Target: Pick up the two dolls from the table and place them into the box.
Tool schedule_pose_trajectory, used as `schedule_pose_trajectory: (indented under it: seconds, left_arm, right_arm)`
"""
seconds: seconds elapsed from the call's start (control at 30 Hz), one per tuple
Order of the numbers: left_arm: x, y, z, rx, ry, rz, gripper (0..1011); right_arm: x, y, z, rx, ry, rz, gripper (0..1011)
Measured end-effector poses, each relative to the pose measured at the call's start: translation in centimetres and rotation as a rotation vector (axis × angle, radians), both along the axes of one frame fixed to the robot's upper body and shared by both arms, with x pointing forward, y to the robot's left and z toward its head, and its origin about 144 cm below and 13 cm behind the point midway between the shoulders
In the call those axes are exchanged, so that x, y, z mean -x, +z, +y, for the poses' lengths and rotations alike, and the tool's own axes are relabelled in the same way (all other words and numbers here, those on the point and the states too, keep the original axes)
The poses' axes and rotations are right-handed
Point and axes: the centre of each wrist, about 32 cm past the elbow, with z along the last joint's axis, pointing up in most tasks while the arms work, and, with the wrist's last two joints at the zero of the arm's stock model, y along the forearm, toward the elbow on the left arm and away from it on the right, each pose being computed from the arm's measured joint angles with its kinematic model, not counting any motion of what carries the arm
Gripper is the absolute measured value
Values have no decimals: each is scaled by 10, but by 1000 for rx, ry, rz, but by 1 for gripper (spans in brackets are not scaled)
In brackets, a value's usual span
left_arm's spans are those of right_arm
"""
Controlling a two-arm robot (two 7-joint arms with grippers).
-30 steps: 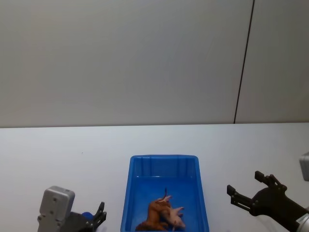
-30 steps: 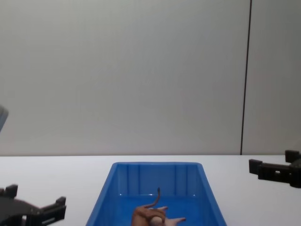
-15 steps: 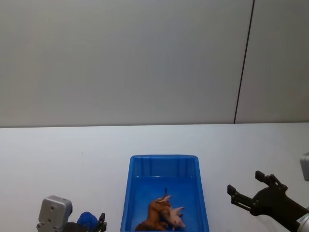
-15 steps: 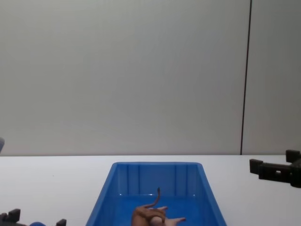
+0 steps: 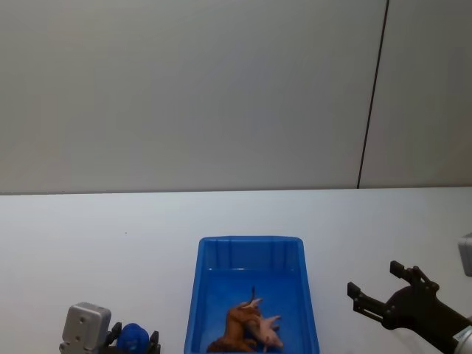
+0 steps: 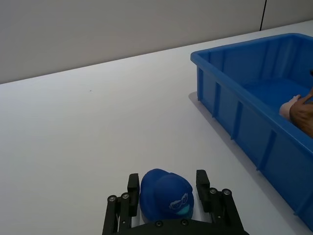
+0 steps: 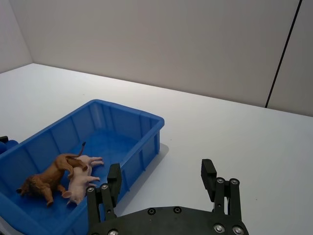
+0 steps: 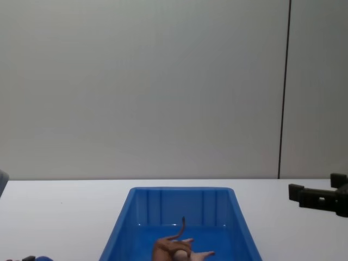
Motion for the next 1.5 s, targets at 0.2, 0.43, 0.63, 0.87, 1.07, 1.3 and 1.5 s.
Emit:
schedule_pose_trajectory:
  seconds: [0.2, 0.43, 0.63, 0.87, 1.07, 1.3, 1.5]
  left_arm:
    - [-2, 1, 1, 2, -4, 5, 588]
    - [-9, 10, -1, -4, -23, -26, 516]
    - [-18, 26, -7, -10, -61, -87, 476]
    - [-32, 46, -19, -14, -131, -168, 436]
    - [-43, 58, -34, -12, -198, -221, 563]
    - [-58, 70, -58, 2, -302, -270, 777]
    - [-67, 75, -75, 23, -383, -301, 943]
  right_arm:
    - [0, 0, 0, 0, 0, 0, 1001]
    - [0, 0, 0, 0, 0, 0, 1001]
    - [0, 0, 0, 0, 0, 0, 1001]
    - [0, 0, 0, 0, 0, 0, 1001]
    - [0, 0, 0, 0, 0, 0, 1001]
    - [0, 0, 0, 0, 0, 0, 1001]
    - [0, 0, 0, 0, 0, 0, 1001]
